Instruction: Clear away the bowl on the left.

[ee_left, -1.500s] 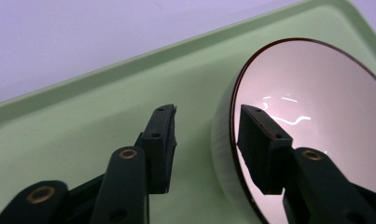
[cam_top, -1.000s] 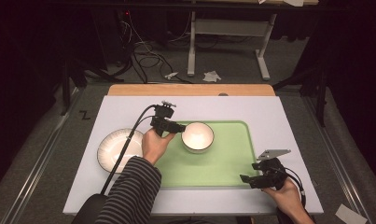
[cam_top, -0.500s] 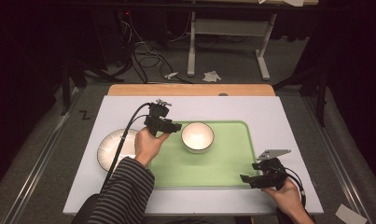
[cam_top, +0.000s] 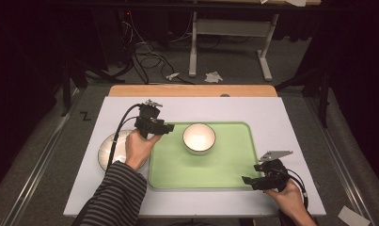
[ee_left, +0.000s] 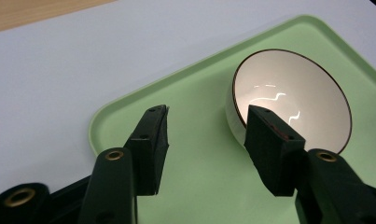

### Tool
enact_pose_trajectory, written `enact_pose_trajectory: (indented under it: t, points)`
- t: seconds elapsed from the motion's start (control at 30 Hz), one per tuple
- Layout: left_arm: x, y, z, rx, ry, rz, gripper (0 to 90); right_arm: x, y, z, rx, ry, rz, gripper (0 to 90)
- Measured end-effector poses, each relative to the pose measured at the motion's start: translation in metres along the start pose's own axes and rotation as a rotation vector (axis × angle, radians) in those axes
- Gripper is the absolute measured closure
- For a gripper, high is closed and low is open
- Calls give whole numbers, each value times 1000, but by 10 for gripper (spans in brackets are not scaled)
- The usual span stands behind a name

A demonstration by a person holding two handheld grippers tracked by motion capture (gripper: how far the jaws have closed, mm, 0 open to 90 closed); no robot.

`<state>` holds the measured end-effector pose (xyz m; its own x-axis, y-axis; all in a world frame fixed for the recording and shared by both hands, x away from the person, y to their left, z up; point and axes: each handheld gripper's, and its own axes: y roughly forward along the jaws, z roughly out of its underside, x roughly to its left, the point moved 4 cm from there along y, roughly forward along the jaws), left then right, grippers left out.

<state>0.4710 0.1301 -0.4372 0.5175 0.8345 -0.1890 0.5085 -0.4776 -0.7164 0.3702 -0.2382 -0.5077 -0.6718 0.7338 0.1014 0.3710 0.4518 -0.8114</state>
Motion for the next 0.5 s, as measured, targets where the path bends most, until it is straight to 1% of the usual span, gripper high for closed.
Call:
enact_pose_trajectory:
  t: [0.07, 0.1, 0.17, 0.2, 0.27, 0.3, 0.33, 0.37, 0.4, 0.43, 0.5]
  points:
    - [-3, -5, 0, -10, 11, 13, 492, -1, 1, 0, 0, -6, 1, 300]
    - [-3, -7, 0, -17, 14, 17, 492, -1, 1, 0, 1, 1, 0, 299]
    - [-2, -11, 0, -23, 15, 16, 490, 0, 0, 0, -3, -1, 3, 300]
    - [0, -14, 2, -30, 8, 16, 490, 0, 0, 0, -3, -6, 4, 300]
    - [3, -18, 5, -45, -15, 30, 490, 0, 0, 0, -6, -11, 7, 300]
    - [5, -19, 7, -47, -25, 28, 491, 0, 0, 0, -7, -12, 7, 300]
    - [5, -19, 7, -47, -25, 28, 491, 0, 0, 0, -3, -2, 5, 299]
    - [9, -20, 10, -44, -34, 18, 491, -1, 1, 0, -2, 2, 7, 296]
    - [9, -21, 11, -43, -30, 11, 491, -2, 1, 0, 0, -3, 5, 294]
    - [9, -21, 11, -43, -30, 11, 491, -2, 0, 0, -1, 9, 7, 292]
    - [9, -25, 14, -59, -40, 24, 492, -2, 0, 0, -4, 13, 9, 290]
